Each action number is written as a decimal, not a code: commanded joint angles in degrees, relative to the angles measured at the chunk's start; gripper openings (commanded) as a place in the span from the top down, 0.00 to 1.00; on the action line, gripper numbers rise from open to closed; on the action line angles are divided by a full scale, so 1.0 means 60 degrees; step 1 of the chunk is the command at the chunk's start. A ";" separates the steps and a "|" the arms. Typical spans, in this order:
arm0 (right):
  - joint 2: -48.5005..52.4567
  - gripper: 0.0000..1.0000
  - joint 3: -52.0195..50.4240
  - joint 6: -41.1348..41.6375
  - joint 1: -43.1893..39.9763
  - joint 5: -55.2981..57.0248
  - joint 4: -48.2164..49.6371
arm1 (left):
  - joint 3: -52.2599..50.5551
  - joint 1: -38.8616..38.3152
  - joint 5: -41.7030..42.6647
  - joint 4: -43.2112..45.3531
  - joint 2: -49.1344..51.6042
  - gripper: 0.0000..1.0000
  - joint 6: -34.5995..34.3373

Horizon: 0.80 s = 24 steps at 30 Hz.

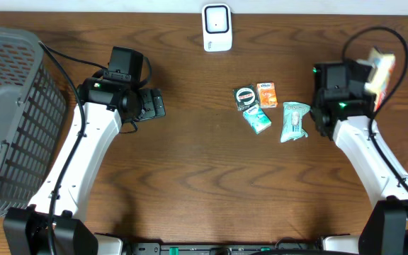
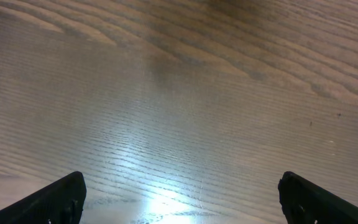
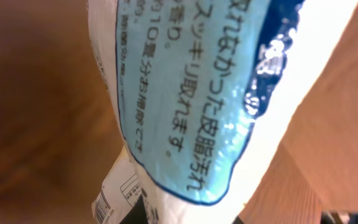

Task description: Scan the item barcode

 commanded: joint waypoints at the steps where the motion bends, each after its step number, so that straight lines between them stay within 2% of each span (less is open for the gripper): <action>1: 0.0200 0.99 -0.0466 0.0648 -0.0375 -0.0168 0.0306 | 0.0051 0.0047 -0.0124 -0.0058 0.0018 0.02 0.0058; 4: 0.0331 0.99 -0.0747 0.0648 -0.0495 -0.0874 0.0448 | 0.0051 0.0047 -0.0124 -0.0058 0.0018 0.02 0.0058; 12: 0.0871 0.97 -0.1100 0.0827 -0.0463 -0.0936 0.0441 | 0.0051 0.0047 -0.0124 -0.0058 0.0018 0.02 0.0058; 15: 0.0925 0.85 -0.1096 0.0798 -0.0401 -0.1147 0.0448 | 0.0051 0.0047 -0.0124 -0.0058 0.0018 0.02 0.0058; 19: 0.0925 0.81 -0.1071 0.0211 -0.0033 -0.2299 0.0481 | 0.0051 0.0047 -0.0124 -0.0058 0.0018 0.02 0.0058; 24: 0.0925 0.57 -0.1049 0.0208 0.0630 -0.2404 0.0484 | 0.0051 0.0047 -0.0124 -0.0058 0.0018 0.02 0.0058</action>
